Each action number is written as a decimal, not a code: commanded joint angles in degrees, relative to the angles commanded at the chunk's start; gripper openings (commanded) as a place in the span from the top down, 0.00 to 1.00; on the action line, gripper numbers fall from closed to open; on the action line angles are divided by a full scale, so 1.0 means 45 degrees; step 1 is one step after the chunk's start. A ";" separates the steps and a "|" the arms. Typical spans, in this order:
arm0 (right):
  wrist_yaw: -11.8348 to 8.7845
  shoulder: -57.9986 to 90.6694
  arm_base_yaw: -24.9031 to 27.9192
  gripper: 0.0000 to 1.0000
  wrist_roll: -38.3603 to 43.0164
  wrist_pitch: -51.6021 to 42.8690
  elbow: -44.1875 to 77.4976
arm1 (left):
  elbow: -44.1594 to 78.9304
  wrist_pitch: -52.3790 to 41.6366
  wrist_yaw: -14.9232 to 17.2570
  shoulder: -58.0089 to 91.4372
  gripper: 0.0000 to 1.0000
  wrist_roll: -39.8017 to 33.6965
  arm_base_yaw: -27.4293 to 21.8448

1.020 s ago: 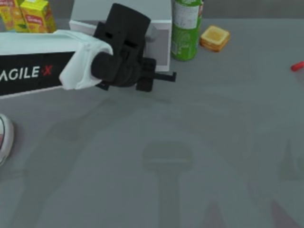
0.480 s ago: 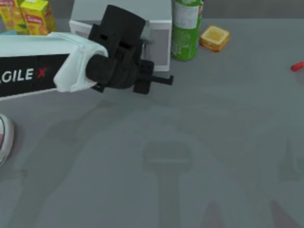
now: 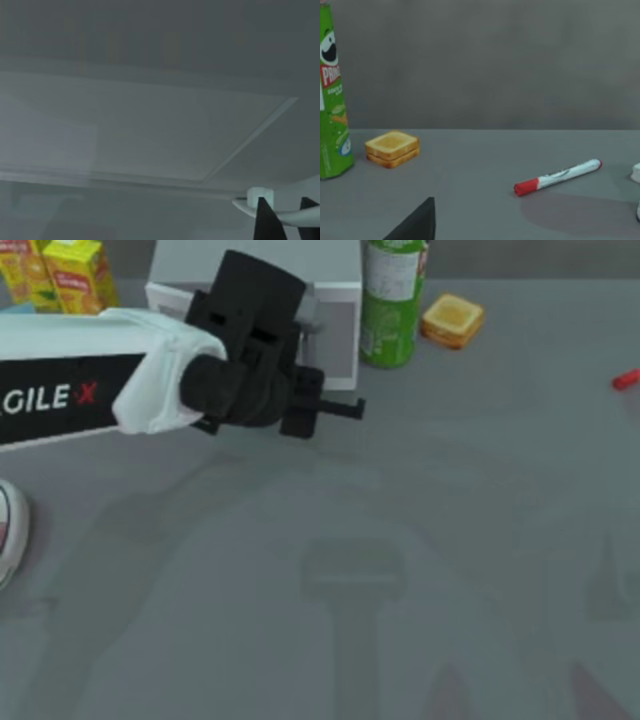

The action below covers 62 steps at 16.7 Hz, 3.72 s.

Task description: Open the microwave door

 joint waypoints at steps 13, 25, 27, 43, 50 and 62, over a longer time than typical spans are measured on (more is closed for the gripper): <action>0.0000 0.0000 0.0000 0.00 0.0000 0.0000 0.0000 | 0.0051 -0.0006 0.0104 0.0021 1.00 -0.0075 -0.0106; 0.0000 0.0000 0.0000 0.00 0.0000 0.0000 0.0000 | -0.0452 0.0180 0.0464 -0.0331 1.00 0.0550 0.0170; 0.0000 0.0000 0.0000 0.00 0.0000 0.0000 0.0000 | -0.0452 0.0180 0.0464 -0.0331 1.00 0.0550 0.0170; 0.0000 0.0000 0.0000 0.00 0.0000 0.0000 0.0000 | -0.0452 0.0180 0.0464 -0.0331 1.00 0.0550 0.0170; 0.0000 0.0000 0.0000 0.00 0.0000 0.0000 0.0000 | -0.0815 0.0306 0.0875 -0.0603 1.00 0.1031 0.0331; 0.0000 0.0000 0.0000 0.00 0.0000 0.0000 0.0000 | -0.0815 0.0306 0.0875 -0.0603 1.00 0.1031 0.0331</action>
